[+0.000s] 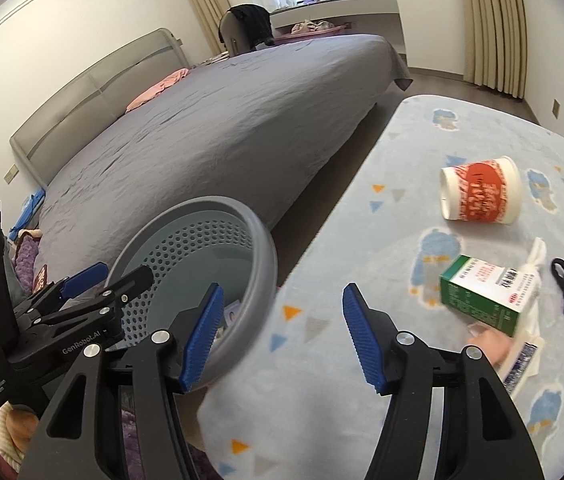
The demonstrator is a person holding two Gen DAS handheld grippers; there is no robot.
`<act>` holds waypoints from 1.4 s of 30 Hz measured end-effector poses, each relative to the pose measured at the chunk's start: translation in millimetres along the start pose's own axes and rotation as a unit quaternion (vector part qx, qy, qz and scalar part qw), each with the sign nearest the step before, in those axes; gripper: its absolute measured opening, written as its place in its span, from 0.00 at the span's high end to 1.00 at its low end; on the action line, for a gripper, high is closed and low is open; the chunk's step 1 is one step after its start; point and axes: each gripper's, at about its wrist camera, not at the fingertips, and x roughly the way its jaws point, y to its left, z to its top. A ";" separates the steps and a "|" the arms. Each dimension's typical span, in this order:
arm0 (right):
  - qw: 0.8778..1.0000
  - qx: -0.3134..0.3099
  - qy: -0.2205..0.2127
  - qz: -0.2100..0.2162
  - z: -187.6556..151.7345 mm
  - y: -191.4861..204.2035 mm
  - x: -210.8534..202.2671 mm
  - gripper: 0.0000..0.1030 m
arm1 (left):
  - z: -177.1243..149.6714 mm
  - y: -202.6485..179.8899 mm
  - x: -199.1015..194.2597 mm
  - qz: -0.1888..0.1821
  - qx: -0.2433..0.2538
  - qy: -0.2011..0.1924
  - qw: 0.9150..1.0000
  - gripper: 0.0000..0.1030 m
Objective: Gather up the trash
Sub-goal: 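Move both open tools from the basket back to the table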
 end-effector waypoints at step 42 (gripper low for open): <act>0.987 0.093 0.006 -0.134 -68.1 -123.8 -35.9 0.37 | -16.2 -109.1 4.7 -0.062 0.078 -0.001 0.995 0.18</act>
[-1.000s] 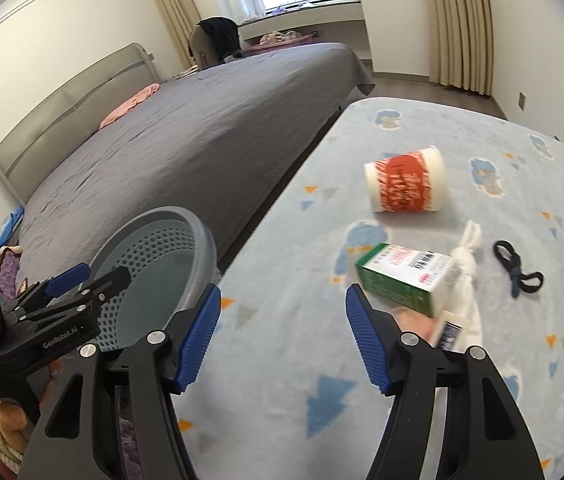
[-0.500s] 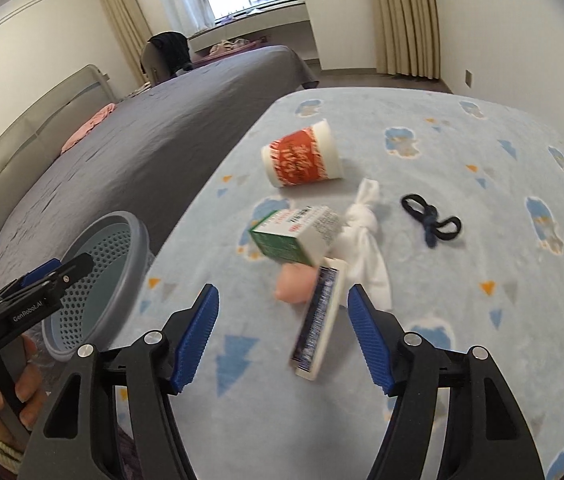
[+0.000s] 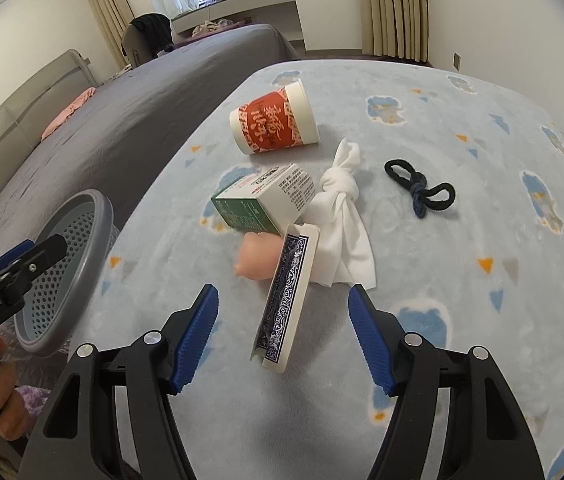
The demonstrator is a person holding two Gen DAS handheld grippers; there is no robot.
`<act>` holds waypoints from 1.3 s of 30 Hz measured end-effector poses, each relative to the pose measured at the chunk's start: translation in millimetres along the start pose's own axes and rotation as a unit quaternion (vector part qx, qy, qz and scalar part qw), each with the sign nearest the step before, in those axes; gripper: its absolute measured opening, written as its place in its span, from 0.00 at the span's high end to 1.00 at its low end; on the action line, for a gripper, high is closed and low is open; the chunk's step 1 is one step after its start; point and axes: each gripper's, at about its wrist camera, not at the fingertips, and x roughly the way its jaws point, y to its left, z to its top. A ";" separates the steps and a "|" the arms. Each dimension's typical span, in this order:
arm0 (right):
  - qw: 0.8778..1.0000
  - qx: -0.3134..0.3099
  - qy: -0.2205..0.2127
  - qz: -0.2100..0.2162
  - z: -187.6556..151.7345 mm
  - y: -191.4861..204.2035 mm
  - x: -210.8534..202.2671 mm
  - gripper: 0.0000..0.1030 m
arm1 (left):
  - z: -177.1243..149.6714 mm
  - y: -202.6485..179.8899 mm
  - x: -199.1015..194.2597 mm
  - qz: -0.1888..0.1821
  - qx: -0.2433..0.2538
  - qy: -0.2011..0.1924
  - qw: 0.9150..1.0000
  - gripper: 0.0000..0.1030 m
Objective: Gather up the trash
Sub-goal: 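Move both open tools from the basket back to the table, then close the right tool on the blue playing-card box, then grasp the green medicine box with the left tool while the right tool holds the card box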
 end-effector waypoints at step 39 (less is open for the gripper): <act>0.998 0.058 -0.007 0.001 -11.0 -64.2 -21.5 0.83 | -13.2 -88.2 17.2 -0.050 0.062 0.035 0.996 0.16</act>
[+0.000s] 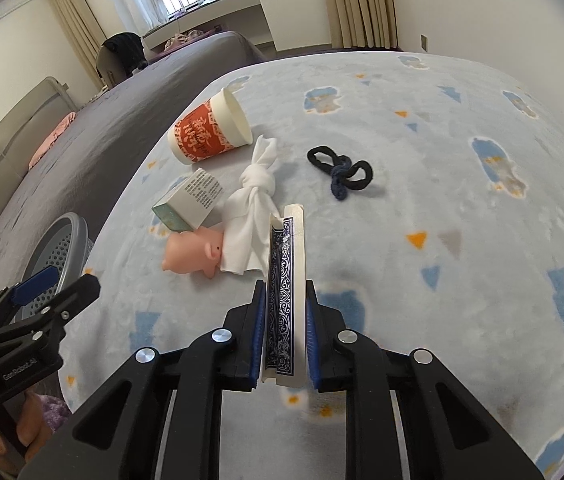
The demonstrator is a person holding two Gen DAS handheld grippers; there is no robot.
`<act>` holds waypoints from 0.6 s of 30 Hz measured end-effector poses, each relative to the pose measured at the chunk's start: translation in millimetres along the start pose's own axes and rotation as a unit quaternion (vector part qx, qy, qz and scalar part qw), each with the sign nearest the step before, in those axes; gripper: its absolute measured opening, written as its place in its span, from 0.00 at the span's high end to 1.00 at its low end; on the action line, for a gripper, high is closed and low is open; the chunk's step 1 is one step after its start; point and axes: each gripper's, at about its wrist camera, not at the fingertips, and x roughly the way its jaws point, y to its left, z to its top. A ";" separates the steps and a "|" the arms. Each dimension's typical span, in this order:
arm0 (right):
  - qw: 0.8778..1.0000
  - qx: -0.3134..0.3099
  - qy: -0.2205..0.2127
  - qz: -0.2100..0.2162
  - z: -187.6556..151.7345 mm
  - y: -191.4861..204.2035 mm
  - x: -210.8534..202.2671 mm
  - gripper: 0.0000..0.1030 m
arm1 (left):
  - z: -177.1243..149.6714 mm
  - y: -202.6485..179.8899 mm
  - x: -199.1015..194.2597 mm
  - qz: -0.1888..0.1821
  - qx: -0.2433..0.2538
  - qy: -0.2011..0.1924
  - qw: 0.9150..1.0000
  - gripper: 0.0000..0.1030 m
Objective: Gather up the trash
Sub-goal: 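Grasp the green medicine box with the left tool while the right tool holds the card box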
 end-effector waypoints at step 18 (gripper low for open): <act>0.999 0.035 -0.016 0.023 13.1 -24.3 -19.9 0.83 | 49.3 -70.7 52.7 -0.015 0.007 0.009 1.000 0.16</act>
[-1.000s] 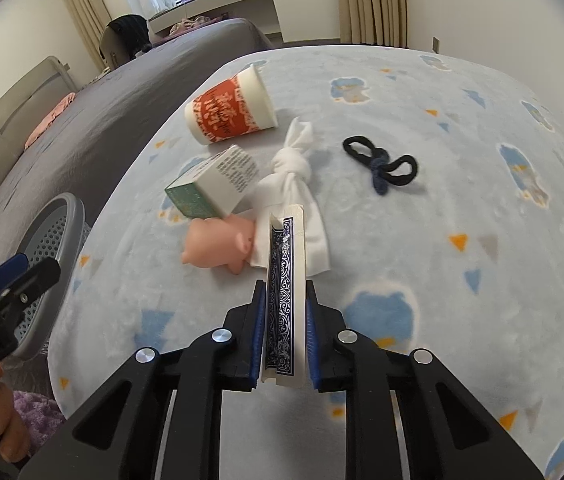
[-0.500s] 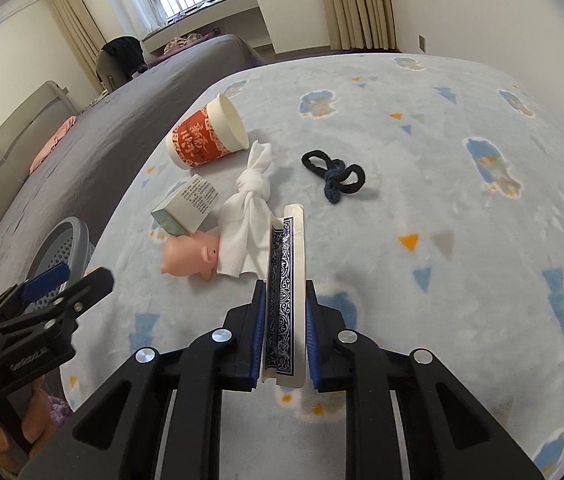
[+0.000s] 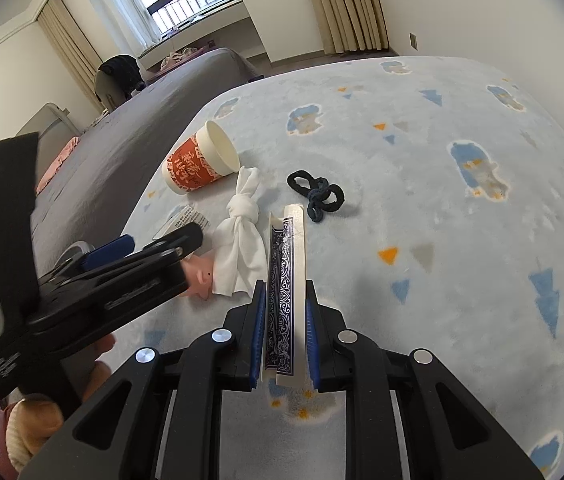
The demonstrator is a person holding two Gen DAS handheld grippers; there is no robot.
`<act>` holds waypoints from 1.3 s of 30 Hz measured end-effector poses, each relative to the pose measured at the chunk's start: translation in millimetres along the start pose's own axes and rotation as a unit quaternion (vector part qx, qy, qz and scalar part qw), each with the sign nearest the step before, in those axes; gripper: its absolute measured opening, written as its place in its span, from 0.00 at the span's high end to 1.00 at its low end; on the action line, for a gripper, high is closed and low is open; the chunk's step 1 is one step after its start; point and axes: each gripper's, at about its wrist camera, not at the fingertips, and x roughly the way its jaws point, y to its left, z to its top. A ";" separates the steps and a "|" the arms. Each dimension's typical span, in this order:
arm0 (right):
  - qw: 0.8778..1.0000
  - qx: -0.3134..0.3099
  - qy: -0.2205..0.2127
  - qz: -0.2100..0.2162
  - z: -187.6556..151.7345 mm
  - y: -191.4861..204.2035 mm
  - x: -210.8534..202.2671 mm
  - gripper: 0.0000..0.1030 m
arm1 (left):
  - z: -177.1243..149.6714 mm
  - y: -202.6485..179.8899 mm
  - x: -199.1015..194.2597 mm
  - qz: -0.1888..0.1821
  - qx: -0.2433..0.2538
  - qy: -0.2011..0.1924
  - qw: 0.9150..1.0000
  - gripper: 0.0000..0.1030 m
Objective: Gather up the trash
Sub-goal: 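Grasp the green medicine box with the left tool while the right tool holds the card box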
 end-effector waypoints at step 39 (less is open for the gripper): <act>1.000 -0.020 0.000 0.011 -2.0 27.3 0.7 0.83 | -43.6 97.0 -45.5 0.056 -0.075 0.000 0.996 0.15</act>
